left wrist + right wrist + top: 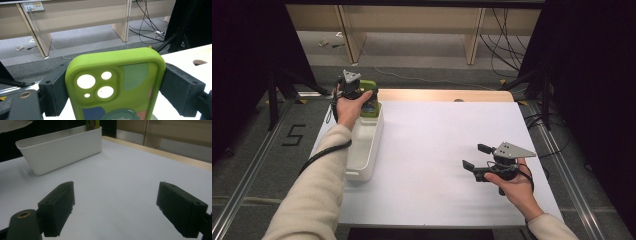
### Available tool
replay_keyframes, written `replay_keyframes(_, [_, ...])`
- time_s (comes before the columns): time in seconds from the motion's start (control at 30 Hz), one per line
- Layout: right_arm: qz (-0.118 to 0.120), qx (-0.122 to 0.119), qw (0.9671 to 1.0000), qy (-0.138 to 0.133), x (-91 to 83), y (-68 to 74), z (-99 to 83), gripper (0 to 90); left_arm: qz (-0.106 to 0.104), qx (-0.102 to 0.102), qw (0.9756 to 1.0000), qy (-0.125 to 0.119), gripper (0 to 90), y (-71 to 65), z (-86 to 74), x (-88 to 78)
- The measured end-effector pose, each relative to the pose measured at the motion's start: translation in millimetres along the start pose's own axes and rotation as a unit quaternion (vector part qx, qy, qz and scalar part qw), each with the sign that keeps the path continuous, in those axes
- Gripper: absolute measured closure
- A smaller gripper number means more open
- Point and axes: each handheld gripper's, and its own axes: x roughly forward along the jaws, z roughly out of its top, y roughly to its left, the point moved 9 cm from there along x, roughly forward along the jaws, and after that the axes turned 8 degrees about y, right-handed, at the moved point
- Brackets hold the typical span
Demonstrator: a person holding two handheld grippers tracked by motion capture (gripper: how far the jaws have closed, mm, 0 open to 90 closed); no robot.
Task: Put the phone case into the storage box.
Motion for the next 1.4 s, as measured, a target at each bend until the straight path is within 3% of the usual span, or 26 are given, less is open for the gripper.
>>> replay_keyframes(1.4, [0.003,0.001,1.0,0.003,1.0,0.3,-1.3,16.0,0.001,-0.009,0.9998,0.017,15.7,0.0,-13.4,10.3])
